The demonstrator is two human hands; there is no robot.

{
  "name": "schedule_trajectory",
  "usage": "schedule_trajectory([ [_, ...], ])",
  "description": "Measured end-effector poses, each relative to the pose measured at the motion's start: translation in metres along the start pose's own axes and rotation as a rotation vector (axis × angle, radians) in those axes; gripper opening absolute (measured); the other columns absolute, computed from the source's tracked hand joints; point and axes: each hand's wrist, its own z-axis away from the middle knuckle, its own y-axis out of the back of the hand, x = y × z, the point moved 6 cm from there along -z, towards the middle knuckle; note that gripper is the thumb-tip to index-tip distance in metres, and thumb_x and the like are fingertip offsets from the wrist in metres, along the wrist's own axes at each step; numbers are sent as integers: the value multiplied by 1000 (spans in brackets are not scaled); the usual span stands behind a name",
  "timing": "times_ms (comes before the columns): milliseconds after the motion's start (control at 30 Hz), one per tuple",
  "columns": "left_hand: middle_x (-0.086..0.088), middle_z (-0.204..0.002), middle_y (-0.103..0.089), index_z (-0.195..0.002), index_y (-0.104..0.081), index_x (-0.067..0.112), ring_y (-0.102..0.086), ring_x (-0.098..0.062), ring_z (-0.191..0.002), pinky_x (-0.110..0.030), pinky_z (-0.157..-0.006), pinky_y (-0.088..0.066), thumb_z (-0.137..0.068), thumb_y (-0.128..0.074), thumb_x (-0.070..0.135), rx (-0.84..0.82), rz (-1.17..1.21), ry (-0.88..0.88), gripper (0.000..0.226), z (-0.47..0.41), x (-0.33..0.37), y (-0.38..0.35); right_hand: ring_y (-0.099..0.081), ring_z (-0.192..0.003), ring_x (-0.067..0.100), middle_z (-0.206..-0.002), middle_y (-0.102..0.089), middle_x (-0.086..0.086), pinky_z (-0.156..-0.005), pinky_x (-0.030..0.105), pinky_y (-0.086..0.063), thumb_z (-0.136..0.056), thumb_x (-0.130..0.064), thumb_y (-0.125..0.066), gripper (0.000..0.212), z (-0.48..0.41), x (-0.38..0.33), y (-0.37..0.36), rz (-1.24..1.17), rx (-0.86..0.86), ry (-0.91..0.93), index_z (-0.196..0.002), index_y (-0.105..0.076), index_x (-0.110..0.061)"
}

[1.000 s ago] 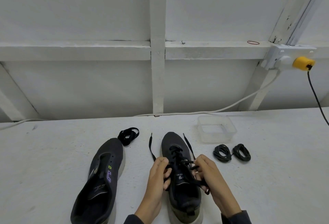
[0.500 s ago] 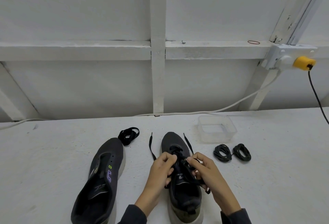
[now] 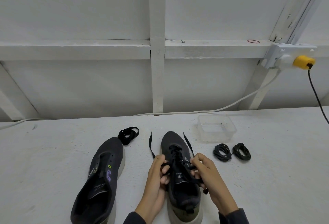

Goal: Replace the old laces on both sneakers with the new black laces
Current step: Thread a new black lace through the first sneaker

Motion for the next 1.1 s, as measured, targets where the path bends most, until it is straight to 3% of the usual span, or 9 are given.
schedule_trajectory([
  [300,5,-54,-34,-74,-46,15,-25,-6,-43,-20,-43,-32,-78,-62,38,-4,122,27,28,2,-3,2,-31,-43,8,-57,-49,2,-39,19,-21,-96,-14,-54,25,2,-1,-1,-16,0,-11,-73,-45,-14],
  [500,3,-61,-44,-94,-52,9,-26,-5,-41,-16,-39,-27,-89,-57,32,-68,-51,-35,24,2,16,1,-24,-46,10,-54,-33,1,-43,20,-19,-95,-35,-60,35,9,-4,5,24,-29,-16,-66,-46,-20],
  [567,6,-62,-46,-100,-52,10,-25,-5,-43,-16,-40,-27,-90,-60,28,-42,-124,-109,22,4,29,6,-27,-44,11,-52,-34,0,-43,22,-19,-91,-46,-62,39,13,-9,11,77,-42,-36,-61,-49,-24],
  [633,10,-63,-50,-108,-51,11,-23,-7,-44,-17,-41,-28,-87,-65,23,-23,-220,-217,28,8,47,8,-30,-43,12,-51,-37,1,-42,21,-20,-88,-50,-63,38,17,-16,16,128,-45,-50,-70,-51,-20],
  [733,4,-71,-52,-107,-53,15,-30,-7,-46,-18,-45,-30,-77,-78,22,-74,-367,-375,40,16,74,-4,-31,-37,9,-48,-37,-1,-37,17,-22,-89,-41,-66,33,19,-32,22,145,-22,-27,-86,-52,-11],
  [867,6,-78,-55,-95,-60,24,-41,-9,-56,-15,-54,-38,-75,-70,20,-208,-554,-530,23,23,96,-31,-33,-43,9,-55,-41,1,-43,17,-28,-88,-23,-71,19,24,-68,9,125,-103,141,-101,-61,-12],
  [1000,10,-79,-59,-87,-63,29,-55,-10,-71,-19,-69,-46,-80,-69,16,-355,-736,-638,17,30,104,-58,-44,-51,9,-61,-49,-4,-50,22,-37,-84,-18,-75,9,24,-88,-26,395,-281,285,-91,-72,-22],
  [1033,11,-81,-62,-86,-64,27,-59,-9,-75,-18,-73,-47,-80,-69,13,-362,-777,-669,16,31,106,-63,-43,-52,9,-59,-48,-6,-51,22,-37,-84,-19,-75,3,24,-90,-31,418,-291,292,-86,-72,-18],
  [1100,13,-85,-65,-84,-63,26,-62,-7,-87,-15,-80,-45,-81,-68,13,-282,-873,-774,14,30,111,-64,-42,-49,7,-55,-48,-6,-49,17,-35,-84,-16,-74,12,20,-97,-34,406,-265,306,-76,-69,-10],
])
